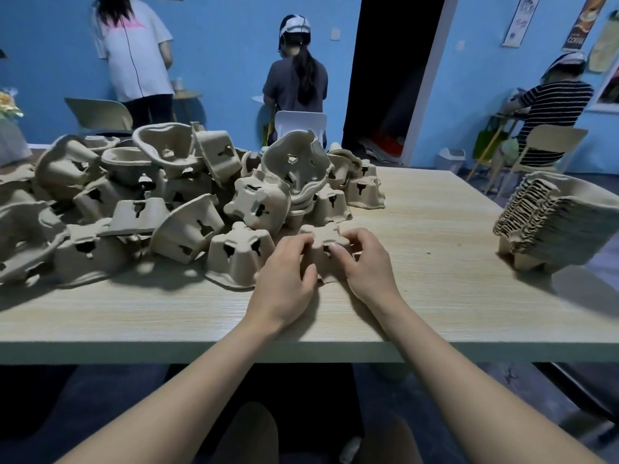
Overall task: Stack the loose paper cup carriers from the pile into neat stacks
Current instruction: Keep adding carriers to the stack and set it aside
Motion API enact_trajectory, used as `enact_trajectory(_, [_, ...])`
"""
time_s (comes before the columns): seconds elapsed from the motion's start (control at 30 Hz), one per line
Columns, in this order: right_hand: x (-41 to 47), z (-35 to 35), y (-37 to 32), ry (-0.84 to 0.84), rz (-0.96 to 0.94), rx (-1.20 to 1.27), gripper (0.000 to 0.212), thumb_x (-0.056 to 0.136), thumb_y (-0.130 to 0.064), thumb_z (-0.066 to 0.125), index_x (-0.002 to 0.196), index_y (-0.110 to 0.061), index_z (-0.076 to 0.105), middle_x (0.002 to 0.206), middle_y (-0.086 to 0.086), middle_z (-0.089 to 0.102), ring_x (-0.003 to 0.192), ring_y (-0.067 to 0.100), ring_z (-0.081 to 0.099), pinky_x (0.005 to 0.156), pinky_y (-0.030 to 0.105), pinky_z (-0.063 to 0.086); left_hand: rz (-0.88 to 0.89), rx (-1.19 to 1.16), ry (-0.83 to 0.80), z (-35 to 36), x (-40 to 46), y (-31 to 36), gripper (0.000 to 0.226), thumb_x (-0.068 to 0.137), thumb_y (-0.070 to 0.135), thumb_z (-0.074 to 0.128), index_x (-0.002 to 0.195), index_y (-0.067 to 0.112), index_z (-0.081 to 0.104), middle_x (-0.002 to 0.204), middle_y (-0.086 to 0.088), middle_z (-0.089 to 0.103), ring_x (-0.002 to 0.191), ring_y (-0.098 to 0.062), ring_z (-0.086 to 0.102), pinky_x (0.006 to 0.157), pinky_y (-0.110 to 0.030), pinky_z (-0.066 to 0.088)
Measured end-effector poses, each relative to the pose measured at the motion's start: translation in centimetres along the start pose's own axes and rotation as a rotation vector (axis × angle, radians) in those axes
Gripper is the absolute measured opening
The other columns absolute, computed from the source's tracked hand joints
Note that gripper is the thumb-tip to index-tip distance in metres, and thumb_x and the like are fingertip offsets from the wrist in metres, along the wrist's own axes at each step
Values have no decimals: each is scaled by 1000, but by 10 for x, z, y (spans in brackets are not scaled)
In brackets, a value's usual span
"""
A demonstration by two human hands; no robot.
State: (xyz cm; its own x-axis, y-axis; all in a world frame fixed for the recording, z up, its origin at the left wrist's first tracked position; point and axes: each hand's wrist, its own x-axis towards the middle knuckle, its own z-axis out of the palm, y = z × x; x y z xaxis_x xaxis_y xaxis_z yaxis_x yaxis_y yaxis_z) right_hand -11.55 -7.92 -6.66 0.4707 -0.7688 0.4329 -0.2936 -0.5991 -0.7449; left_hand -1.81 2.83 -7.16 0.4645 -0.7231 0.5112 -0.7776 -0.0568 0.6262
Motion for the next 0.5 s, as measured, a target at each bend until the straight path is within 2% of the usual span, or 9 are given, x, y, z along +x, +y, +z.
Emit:
enact_trajectory(0.07, [0, 0, 2, 8, 20, 36, 19, 88, -22, 64, 101, -9, 59, 99, 3, 61, 91, 15, 54, 77, 21, 37, 32, -31, 11, 0, 1, 1, 43, 84, 5, 58, 126, 12, 53, 123, -1, 55, 109, -11, 51, 96, -19, 37])
enact_trajectory(0.17, [1, -2, 3, 89, 76, 147, 18, 89, -23, 62, 100, -10, 58, 100, 6, 61, 91, 18, 56, 77, 26, 45, 74, -41, 65, 0, 2, 2, 39, 85, 5, 58, 124, 11, 53, 117, 0, 51, 100, -3, 45, 91, -14, 34])
enact_trajectory(0.27, [0, -7, 3, 204, 147, 273, 17, 91, -22, 60, 104, -11, 58, 102, 3, 61, 91, 14, 55, 68, 10, 43, 13, -70, 121, -1, 2, 1, 33, 91, 15, 55, 123, 9, 51, 112, 0, 46, 101, -9, 46, 90, -19, 36])
enact_trajectory(0.3, [0, -8, 3, 222, 154, 296, 17, 91, -21, 60, 104, -11, 58, 102, 3, 61, 90, 12, 54, 66, 9, 42, -21, -87, 123, -1, 2, 0, 32, 93, 19, 54, 122, 8, 50, 110, 0, 45, 101, -12, 48, 89, -20, 38])
enact_trajectory(0.4, [-2, -8, 1, 204, 116, 332, 11, 90, -17, 61, 99, -12, 57, 97, 3, 60, 89, 13, 54, 72, 13, 43, -84, -125, 94, -2, 4, 1, 30, 95, 28, 50, 117, 8, 54, 105, -2, 54, 96, -16, 54, 83, -23, 42])
enact_trajectory(0.5, [-3, -9, -1, 131, 73, 350, 10, 89, -15, 62, 97, -11, 58, 95, 2, 61, 88, 14, 56, 76, 18, 46, -160, -202, 97, -3, 9, 5, 23, 96, 29, 50, 109, 11, 57, 92, 5, 60, 84, -10, 55, 65, -10, 38])
